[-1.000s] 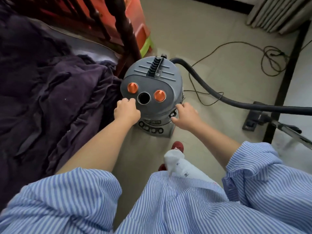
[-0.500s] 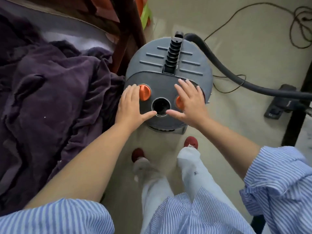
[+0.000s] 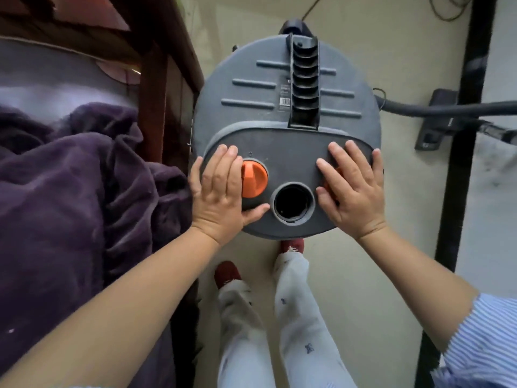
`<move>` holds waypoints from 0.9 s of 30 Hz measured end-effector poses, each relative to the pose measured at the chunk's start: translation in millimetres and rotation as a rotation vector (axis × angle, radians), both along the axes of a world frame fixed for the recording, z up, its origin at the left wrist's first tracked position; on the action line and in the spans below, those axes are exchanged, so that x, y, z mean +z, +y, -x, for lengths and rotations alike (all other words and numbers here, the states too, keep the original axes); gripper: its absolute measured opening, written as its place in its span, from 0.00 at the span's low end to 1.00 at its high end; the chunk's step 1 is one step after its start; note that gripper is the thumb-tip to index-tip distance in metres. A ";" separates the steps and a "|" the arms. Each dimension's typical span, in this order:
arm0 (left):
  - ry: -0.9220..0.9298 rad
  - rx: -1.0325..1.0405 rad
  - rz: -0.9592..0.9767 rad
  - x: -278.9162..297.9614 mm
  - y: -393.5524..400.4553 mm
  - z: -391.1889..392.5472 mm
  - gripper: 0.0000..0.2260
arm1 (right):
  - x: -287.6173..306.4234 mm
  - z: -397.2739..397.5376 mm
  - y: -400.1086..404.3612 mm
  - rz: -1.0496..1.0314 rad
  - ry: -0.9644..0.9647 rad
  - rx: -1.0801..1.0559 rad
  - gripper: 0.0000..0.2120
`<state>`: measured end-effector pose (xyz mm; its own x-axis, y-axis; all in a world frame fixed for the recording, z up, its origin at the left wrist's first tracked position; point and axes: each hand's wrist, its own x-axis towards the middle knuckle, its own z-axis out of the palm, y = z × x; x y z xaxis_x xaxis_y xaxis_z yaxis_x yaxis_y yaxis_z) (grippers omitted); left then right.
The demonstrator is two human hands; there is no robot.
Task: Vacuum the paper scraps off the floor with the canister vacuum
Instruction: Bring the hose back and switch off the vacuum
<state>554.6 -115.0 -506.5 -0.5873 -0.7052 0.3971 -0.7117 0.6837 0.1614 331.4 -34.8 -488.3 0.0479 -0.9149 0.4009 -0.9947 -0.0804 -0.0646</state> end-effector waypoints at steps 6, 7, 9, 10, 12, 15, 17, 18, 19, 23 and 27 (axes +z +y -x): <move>0.078 -0.201 0.027 -2.3 -72.9 49.5 0.27 | -2.1 12.1 -17.8 0.022 0.040 -0.255 0.16; 0.090 -0.234 0.018 -3.1 -86.1 60.2 0.26 | -2.3 15.1 -23.3 0.025 0.038 -0.310 0.16; 0.102 -0.299 -0.013 -2.1 -111.9 86.9 0.26 | -2.1 27.5 -36.1 0.023 0.027 -0.405 0.18; 0.105 -0.314 -0.030 -1.6 -121.5 99.0 0.26 | -2.0 34.8 -42.3 0.019 0.020 -0.427 0.18; 0.100 -0.333 -0.055 -1.1 -142.9 130.1 0.26 | -1.5 59.8 -61.7 0.020 0.016 -0.448 0.16; 0.090 -0.274 -0.094 1.5 -164.8 170.5 0.24 | -1.8 101.4 -91.8 0.021 0.000 -0.455 0.18; 0.049 -0.256 -0.099 7.2 -182.9 201.0 0.26 | -1.3 133.3 -114.8 0.026 0.007 -0.443 0.18; 0.027 -0.245 -0.100 9.5 -195.0 219.5 0.27 | -2.3 152.8 -127.9 0.028 0.001 -0.431 0.18; 0.015 -0.225 -0.107 12.9 -203.7 232.7 0.27 | -3.2 167.2 -139.1 0.039 0.000 -0.418 0.18; 0.047 -0.074 -0.389 37.4 -236.8 296.9 0.33 | -4.9 223.6 -186.2 0.059 0.004 -0.428 0.18; 0.101 0.049 -0.542 45.0 -267.3 342.8 0.35 | -5.7 260.5 -221.9 0.076 0.006 -0.458 0.17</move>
